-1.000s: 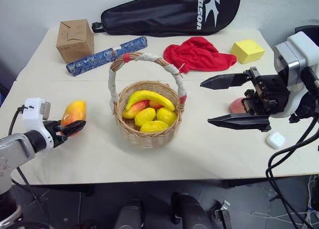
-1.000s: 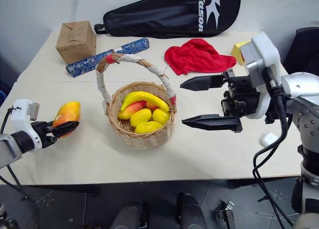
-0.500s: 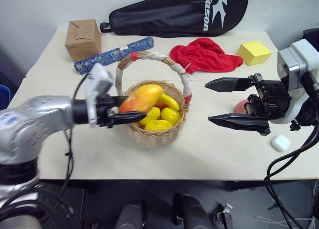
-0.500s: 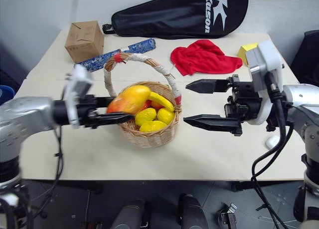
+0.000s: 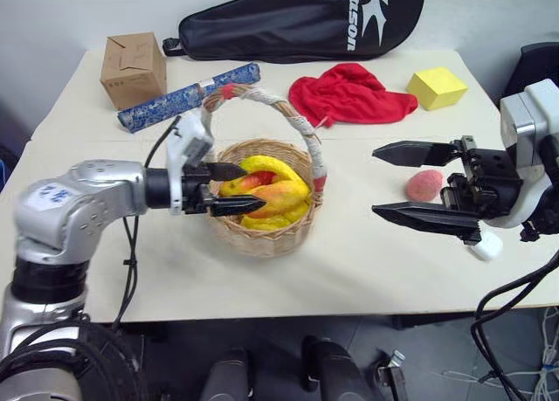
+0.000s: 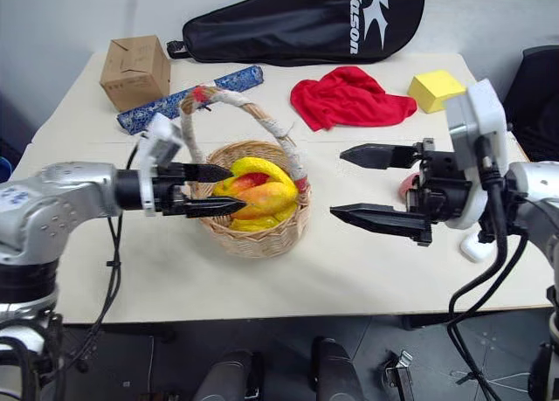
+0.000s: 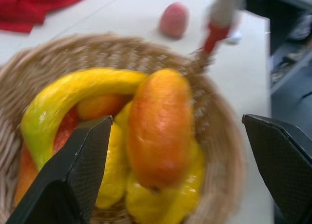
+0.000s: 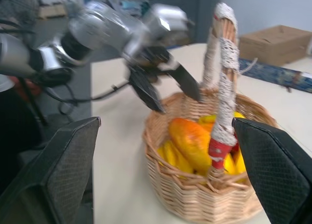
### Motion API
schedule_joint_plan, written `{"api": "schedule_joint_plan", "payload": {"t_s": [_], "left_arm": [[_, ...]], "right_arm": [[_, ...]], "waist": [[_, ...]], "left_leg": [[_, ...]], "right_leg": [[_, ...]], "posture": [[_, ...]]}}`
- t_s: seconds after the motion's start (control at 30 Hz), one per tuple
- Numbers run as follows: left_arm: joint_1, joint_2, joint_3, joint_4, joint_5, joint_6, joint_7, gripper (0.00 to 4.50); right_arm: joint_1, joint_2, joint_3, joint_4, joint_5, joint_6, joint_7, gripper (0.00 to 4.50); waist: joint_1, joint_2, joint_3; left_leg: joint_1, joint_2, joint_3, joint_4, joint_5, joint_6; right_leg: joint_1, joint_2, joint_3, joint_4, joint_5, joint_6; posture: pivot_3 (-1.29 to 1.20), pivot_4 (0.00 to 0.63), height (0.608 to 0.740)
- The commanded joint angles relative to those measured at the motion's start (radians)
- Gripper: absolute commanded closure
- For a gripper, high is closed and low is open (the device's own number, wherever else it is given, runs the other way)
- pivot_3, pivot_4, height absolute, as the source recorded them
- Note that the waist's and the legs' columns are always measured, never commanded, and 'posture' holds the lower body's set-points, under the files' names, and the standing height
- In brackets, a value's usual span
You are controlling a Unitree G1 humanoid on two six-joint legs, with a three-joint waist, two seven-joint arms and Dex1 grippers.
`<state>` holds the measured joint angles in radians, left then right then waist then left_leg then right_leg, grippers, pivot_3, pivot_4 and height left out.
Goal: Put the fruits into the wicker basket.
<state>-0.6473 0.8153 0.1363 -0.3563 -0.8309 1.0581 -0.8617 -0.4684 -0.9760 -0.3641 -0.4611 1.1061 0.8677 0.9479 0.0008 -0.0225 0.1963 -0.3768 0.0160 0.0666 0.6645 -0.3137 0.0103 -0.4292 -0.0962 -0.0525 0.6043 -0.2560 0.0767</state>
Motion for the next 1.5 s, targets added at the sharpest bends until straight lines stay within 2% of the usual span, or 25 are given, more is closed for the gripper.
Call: {"api": "schedule_joint_plan", "payload": {"t_s": [0.03,0.1,0.17,0.33,0.5,0.6,0.9,0.97,1.0,1.1,1.17,1.27,1.4,1.5], "left_arm": [[-0.032,0.034,0.151,-0.066,-0.190,0.013,-0.066,0.01],[-0.068,0.048,0.186,-0.062,-0.276,0.037,-0.071,0.01],[-0.124,0.063,0.170,-0.042,-0.300,0.047,-0.064,0.01],[-0.266,0.088,0.068,0.023,-0.248,0.050,-0.060,0.01],[-0.403,0.090,0.004,0.092,-0.240,0.060,-0.100,0.01],[-0.429,0.097,-0.023,0.113,-0.197,0.042,-0.117,0.01],[-0.432,0.093,-0.039,0.125,-0.156,0.027,-0.139,0.01],[-0.438,0.093,-0.044,0.132,-0.145,0.024,-0.143,0.00],[-0.441,0.092,-0.045,0.135,-0.141,0.024,-0.145,0.00],[-0.443,0.091,-0.044,0.138,-0.137,0.024,-0.151,0.00],[-0.439,0.092,-0.044,0.138,-0.135,0.021,-0.157,0.00],[-0.432,0.094,-0.043,0.142,-0.127,0.017,-0.165,0.00],[-0.415,0.109,-0.027,0.146,-0.124,0.014,-0.178,0.00],[-0.393,0.135,-0.001,0.141,-0.135,0.013,-0.200,0.00]], "right_arm": [[0.068,-0.009,-0.059,0.063,-0.136,-0.071,-0.073,0.00],[0.096,0.004,-0.054,0.123,-0.219,-0.108,-0.123,0.00],[0.091,0.029,-0.002,0.213,-0.333,-0.162,-0.195,0.00],[0.014,0.150,0.086,0.440,-0.520,-0.238,-0.354,0.00],[-0.074,0.270,0.127,0.672,-0.687,-0.349,-0.502,0.00],[-0.115,0.337,0.111,0.784,-0.728,-0.408,-0.565,0.00],[-0.172,0.420,0.103,0.974,-0.770,-0.490,-0.584,0.00],[-0.177,0.431,0.084,0.989,-0.760,-0.496,-0.593,0.38],[-0.177,0.433,0.075,0.986,-0.753,-0.499,-0.588,0.59],[-0.159,0.430,0.058,0.935,-0.724,-0.492,-0.554,1.65],[-0.138,0.424,0.043,0.874,-0.691,-0.469,-0.520,1.96],[-0.059,0.388,0.022,0.663,-0.570,-0.380,-0.380,1.96],[0.120,0.245,-0.002,0.239,-0.251,-0.113,-0.136,1.96],[0.193,0.146,0.003,0.013,-0.048,0.015,-0.047,1.96]], "waist": [[0.005,-0.001,0.000],[0.010,-0.001,0.000],[0.010,-0.001,0.000],[0.004,-0.001,0.000],[-0.007,0.000,0.001],[-0.009,0.002,0.001],[-0.014,0.003,0.002],[-0.017,0.003,0.002],[-0.018,0.003,0.002],[-0.022,0.003,0.002],[-0.025,0.003,0.002],[-0.026,0.003,0.002],[-0.022,0.007,0.005],[-0.027,0.006,0.005]], "left_leg": [[0.000,0.000,-0.001,0.000,0.000,0.000],[0.000,-0.001,-0.001,0.002,0.000,0.000],[0.000,-0.003,0.000,0.002,0.001,0.002],[0.002,-0.005,0.002,0.002,0.003,0.005],[0.001,-0.005,0.002,0.001,0.006,0.002],[0.001,-0.004,0.004,0.000,0.007,0.001],[0.000,-0.003,0.004,0.000,0.007,0.000],[0.000,-0.003,0.003,0.000,0.007,0.000],[0.000,-0.003,0.003,0.000,0.007,0.000],[0.000,-0.003,0.003,0.000,0.008,-0.001],[0.000,-0.003,0.003,0.000,0.008,-0.001],[0.000,-0.003,0.003,0.000,0.008,-0.001],[-0.001,-0.002,0.001,0.000,0.007,-0.001],[0.000,-0.001,0.001,0.000,0.007,-0.001]], "right_leg": [[0.000,0.000,0.000,0.000,0.000,0.000],[0.001,0.000,-0.001,0.000,0.000,0.000],[0.001,-0.001,0.001,0.001,0.002,0.003],[0.002,0.002,0.001,0.002,0.005,0.005],[0.000,0.004,0.002,0.003,0.005,0.005],[-0.001,0.004,0.002,0.004,0.005,0.005],[-0.001,0.007,0.004,0.005,0.005,0.005],[-0.001,0.007,0.004,0.005,0.005,0.005],[-0.001,0.007,0.004,0.005,0.005,0.005],[-0.001,0.007,0.005,0.006,0.005,0.005],[-0.001,0.007,0.005,0.007,0.005,0.005],[-0.001,0.007,0.004,0.007,0.005,0.005],[-0.001,0.008,0.004,0.006,0.005,0.005],[0.000,0.010,0.003,0.006,0.005,0.005]], "posture": [[0.00,0.150,0.740],[0.00,0.150,0.740],[0.00,0.150,0.740],[0.00,0.150,0.740],[0.00,0.150,0.740],[0.00,0.150,0.740],[0.00,0.150,0.740],[0.00,0.150,0.740],[0.00,0.150,0.740],[0.00,0.150,0.740],[0.00,0.150,0.740],[0.00,0.150,0.740],[0.00,0.150,0.740],[0.00,0.150,0.740]]}}
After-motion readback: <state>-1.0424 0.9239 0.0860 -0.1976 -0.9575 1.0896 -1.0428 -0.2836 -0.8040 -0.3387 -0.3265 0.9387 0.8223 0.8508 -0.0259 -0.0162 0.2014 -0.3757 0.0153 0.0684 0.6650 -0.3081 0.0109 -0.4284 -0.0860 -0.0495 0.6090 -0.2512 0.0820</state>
